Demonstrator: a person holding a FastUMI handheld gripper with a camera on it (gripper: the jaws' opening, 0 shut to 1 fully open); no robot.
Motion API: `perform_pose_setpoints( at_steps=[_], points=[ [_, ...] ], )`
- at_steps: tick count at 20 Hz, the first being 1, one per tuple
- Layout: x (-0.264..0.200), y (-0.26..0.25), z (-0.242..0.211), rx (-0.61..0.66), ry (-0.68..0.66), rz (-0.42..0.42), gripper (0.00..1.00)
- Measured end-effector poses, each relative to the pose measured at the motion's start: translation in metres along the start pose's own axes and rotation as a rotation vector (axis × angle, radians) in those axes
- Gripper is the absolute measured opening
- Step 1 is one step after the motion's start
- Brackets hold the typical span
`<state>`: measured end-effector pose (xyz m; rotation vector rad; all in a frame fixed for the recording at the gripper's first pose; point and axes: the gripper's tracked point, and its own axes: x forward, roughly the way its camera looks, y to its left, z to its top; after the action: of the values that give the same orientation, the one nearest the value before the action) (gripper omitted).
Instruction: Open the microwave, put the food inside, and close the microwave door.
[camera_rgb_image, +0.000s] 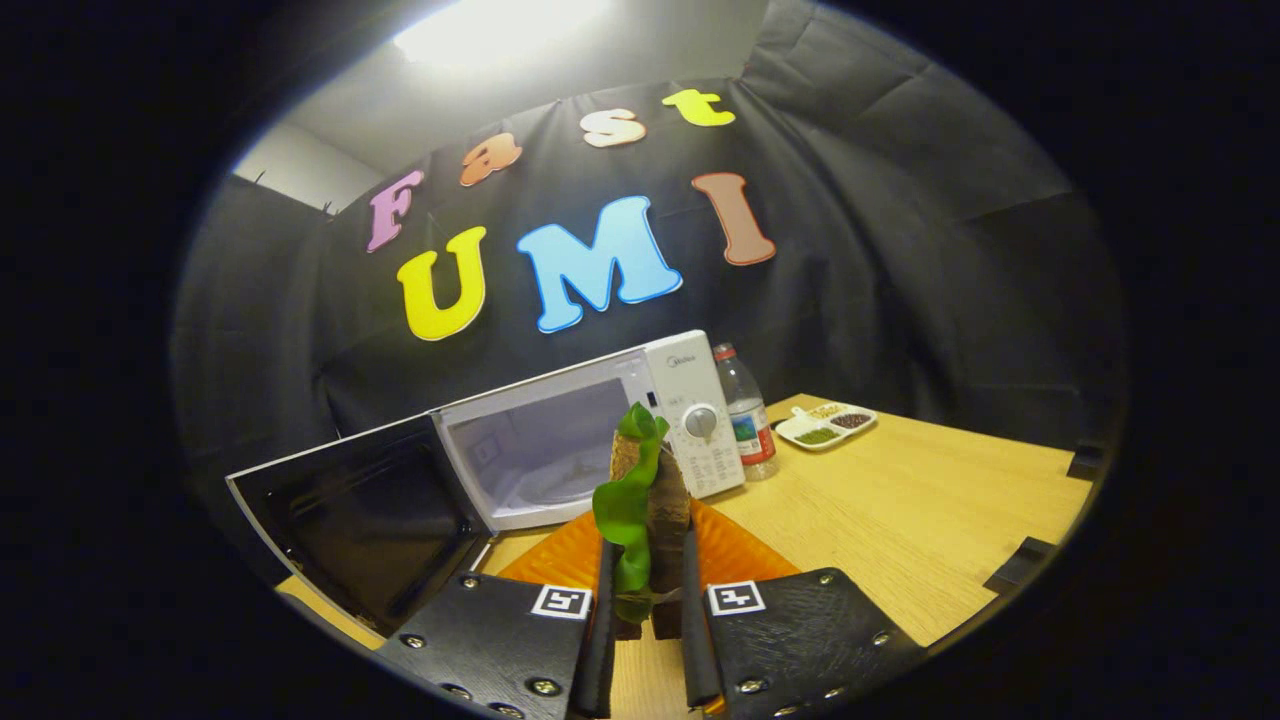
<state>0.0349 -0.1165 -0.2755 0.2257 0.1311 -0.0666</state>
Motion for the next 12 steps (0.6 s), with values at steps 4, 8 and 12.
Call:
perform_pose_setpoints(
  at_steps=[4, 8, 12],
  points=[
    [0.033, 0.048, 0.005, -0.057, 0.016, 0.058, 0.28],
    [0.073, 0.076, 0.001, -0.105, 0.027, 0.065, 0.28],
    [0.121, 0.098, -0.007, -0.111, 0.050, 0.068, 0.28]
  ],
)
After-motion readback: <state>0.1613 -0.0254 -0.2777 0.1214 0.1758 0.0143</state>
